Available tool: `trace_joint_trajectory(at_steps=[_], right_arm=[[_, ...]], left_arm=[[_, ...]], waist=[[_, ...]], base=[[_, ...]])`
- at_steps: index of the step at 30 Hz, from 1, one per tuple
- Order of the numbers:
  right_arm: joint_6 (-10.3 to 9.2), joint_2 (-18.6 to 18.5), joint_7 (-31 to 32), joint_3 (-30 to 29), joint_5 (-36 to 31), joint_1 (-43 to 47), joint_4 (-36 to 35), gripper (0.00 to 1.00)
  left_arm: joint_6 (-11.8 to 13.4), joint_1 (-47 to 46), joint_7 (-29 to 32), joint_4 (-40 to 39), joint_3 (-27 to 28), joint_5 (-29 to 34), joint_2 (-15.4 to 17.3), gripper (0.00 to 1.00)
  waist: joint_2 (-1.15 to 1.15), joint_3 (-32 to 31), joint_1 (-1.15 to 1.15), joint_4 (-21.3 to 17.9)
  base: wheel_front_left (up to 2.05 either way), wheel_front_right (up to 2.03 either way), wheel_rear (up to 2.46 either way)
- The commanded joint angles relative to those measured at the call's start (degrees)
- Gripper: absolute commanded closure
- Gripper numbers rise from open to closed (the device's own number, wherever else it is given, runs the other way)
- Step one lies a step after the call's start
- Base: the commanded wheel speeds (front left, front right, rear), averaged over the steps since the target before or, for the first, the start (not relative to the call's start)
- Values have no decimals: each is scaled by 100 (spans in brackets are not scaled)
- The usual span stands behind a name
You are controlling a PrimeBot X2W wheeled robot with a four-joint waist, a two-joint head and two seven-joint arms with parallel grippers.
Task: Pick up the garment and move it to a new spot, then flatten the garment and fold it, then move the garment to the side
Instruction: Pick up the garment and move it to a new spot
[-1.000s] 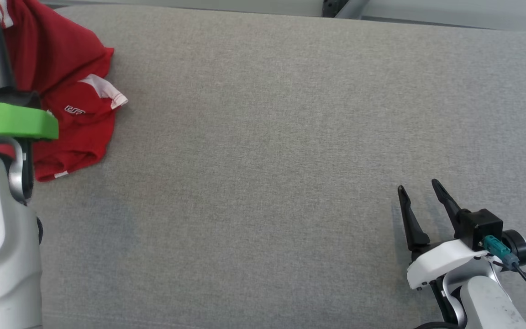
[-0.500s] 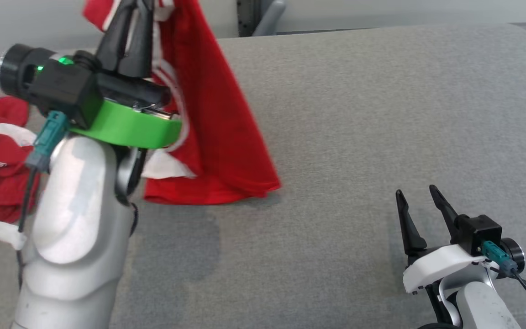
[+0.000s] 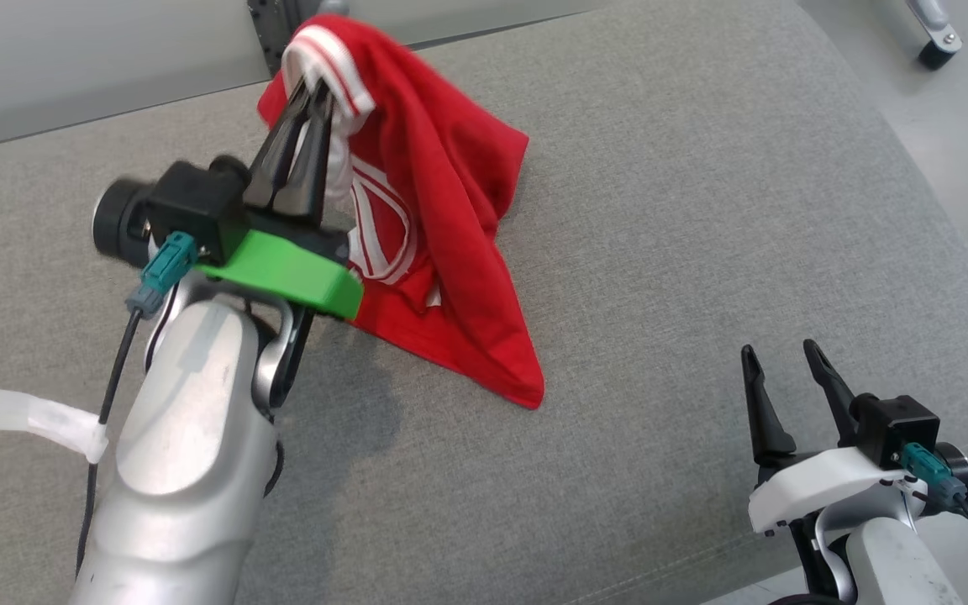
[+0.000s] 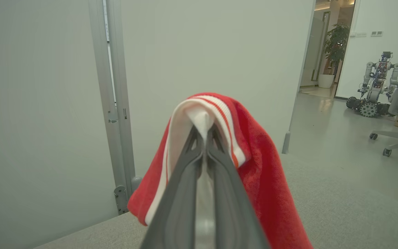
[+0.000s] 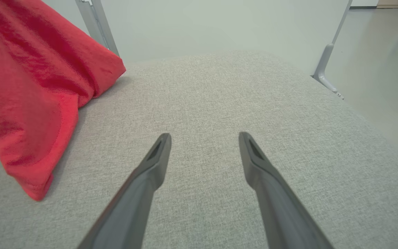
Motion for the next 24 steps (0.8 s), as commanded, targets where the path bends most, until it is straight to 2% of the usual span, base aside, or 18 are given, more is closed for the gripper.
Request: trace_joint_trajectory(at_steps=[1, 2, 3, 9, 17, 24], right_arm=[[-10, -8, -10, -30, 30, 53, -16, 0], [-9, 0, -10, -40, 32, 57, -10, 0], [-9, 4, -10, -40, 35, 55, -6, 0], [-10, 11, -10, -36, -2, 38, -57, 0], [-10, 13, -10, 14, -22, 180, -118, 0], [-10, 16, -10, 42, -16, 357, -122, 0]], left_arm=[[0, 220, 5, 398, 151, 49, 92, 98], [-1, 278, 5, 632, 201, 48, 110, 33], [-1, 317, 4, 819, 267, 30, 122, 0], [3, 983, 4, 1393, 806, 89, 154, 0], [94, 2244, 4, 736, 1581, 252, -18, 0], [117, 3197, 5, 152, 1901, 366, -91, 0]], waist=[[-1, 118, 0, -134], [-1, 121, 0, -102], [-1, 120, 0, -63], [-1, -14, 0, 386], [-1, -373, 0, 891], [-1, -694, 0, 1240]], base=[[0, 0, 0], [0, 0, 0], [0, 0, 0], [0, 0, 0], [0, 0, 0], [0, 0, 0]])
